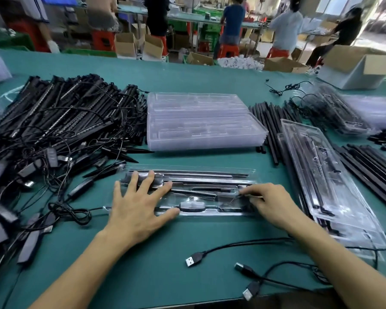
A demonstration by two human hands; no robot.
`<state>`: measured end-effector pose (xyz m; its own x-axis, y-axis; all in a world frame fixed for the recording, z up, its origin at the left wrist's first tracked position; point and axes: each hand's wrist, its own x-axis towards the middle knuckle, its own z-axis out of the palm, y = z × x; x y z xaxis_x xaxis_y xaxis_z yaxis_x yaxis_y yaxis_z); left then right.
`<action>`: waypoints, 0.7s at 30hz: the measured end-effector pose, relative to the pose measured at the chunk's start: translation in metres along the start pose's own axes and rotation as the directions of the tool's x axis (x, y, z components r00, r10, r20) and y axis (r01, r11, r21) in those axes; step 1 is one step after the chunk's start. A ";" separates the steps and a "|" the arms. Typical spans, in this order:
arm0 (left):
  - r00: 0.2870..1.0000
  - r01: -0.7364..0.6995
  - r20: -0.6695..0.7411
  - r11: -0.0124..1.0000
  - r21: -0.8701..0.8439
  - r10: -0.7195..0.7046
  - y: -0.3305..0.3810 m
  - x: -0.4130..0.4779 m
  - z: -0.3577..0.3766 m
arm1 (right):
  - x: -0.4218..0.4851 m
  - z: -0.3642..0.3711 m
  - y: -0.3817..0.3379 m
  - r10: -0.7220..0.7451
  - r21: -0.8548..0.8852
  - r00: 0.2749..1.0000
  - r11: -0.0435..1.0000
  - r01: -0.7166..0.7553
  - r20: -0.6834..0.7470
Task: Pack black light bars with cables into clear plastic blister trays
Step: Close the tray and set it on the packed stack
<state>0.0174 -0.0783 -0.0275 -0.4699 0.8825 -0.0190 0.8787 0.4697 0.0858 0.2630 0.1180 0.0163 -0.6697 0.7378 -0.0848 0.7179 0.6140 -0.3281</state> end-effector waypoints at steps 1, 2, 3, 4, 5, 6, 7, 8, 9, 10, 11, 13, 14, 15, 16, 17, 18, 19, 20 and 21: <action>0.999 -0.024 -0.034 1.000 0.003 0.024 0.006 -0.001 -0.005 | 0.002 -0.007 0.005 0.037 0.096 0.999 0.995 -0.038 0.008; 0.990 -0.095 -0.100 0.995 0.008 0.095 0.013 -0.002 -0.010 | 0.004 -0.012 0.008 0.060 0.143 0.998 0.988 -0.062 0.017; 0.962 -0.198 -0.189 0.980 0.013 0.197 0.019 -0.002 -0.011 | 0.008 -0.017 0.009 0.075 0.145 0.997 0.986 -0.078 0.027; 0.917 -0.297 -0.278 0.955 0.007 0.287 0.024 -0.001 -0.008 | 0.011 -0.019 0.008 0.085 0.123 0.996 0.988 -0.089 0.038; 0.874 -0.366 -0.350 0.931 -0.014 0.338 0.026 0.000 -0.005 | 0.015 -0.021 0.007 0.086 0.078 0.995 0.993 -0.090 0.053; 0.863 -0.394 -0.365 0.918 -0.052 0.350 0.028 0.001 -0.004 | 0.019 -0.021 0.005 0.079 0.015 0.994 0.997 -0.080 0.073; 0.868 -0.395 -0.360 0.915 -0.081 0.343 0.028 0.001 -0.003 | 0.024 -0.022 0.003 0.072 -0.068 0.993 0.995 -0.066 0.096; 0.877 -0.384 -0.348 0.918 -0.096 0.330 0.027 0.001 -0.001 | 0.031 -0.024 0.002 0.076 -0.145 0.990 0.988 -0.058 0.117; 0.885 -0.372 -0.335 0.923 -0.093 0.323 0.026 0.001 0.002 | 0.037 -0.028 0.002 0.090 -0.197 0.986 0.979 -0.061 0.142; 0.896 -0.360 -0.307 0.930 -0.079 0.321 0.025 0.000 0.003 | 0.043 -0.033 0.003 0.106 -0.218 0.979 0.974 -0.067 0.174; 0.907 -0.350 -0.271 0.935 -0.058 0.323 0.025 -0.001 0.003 | 0.047 -0.039 0.003 0.124 -0.224 0.969 0.972 -0.075 0.212; 0.926 -0.324 -0.210 0.946 -0.020 0.313 0.027 -0.001 0.004 | 0.054 -0.048 0.004 0.134 -0.232 0.950 0.970 -0.068 0.283; 0.932 -0.311 -0.197 0.950 -0.005 0.304 0.029 0.000 0.003 | 0.057 -0.050 0.005 0.132 -0.237 0.943 0.970 -0.060 0.305; 0.934 -0.302 -0.198 0.953 0.006 0.297 0.031 0.000 0.003 | 0.058 -0.051 0.005 0.134 -0.240 0.937 0.969 -0.056 0.322; 0.934 -0.295 -0.210 0.956 0.008 0.290 0.032 0.000 0.004 | 0.059 -0.052 0.005 0.135 -0.245 0.930 0.968 -0.050 0.341; 0.930 -0.293 -0.230 0.956 0.007 0.287 0.032 0.000 0.005 | 0.060 -0.053 0.005 0.137 -0.252 0.922 0.967 -0.045 0.361; 0.926 -0.295 -0.246 0.956 0.003 0.286 0.033 0.000 0.005 | 0.061 -0.053 0.006 0.138 -0.258 0.916 0.965 -0.039 0.378; 0.921 -0.299 -0.260 0.954 0.002 0.290 0.033 -0.001 0.005 | 0.062 -0.053 0.006 0.138 -0.266 0.912 0.963 -0.034 0.386; 0.917 -0.304 -0.271 0.953 0.004 0.294 0.034 -0.001 0.005 | 0.062 -0.054 0.007 0.133 -0.276 0.913 0.961 -0.023 0.387; 0.911 -0.308 -0.286 0.951 0.009 0.298 0.034 -0.001 0.006 | 0.063 -0.054 0.006 0.124 -0.290 0.914 0.957 -0.008 0.386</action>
<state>0.0479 -0.0632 -0.0300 -0.1907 0.9368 0.2933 0.9814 0.1753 0.0782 0.2357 0.1835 0.0601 -0.5964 0.6424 -0.4813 0.7473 0.6633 -0.0407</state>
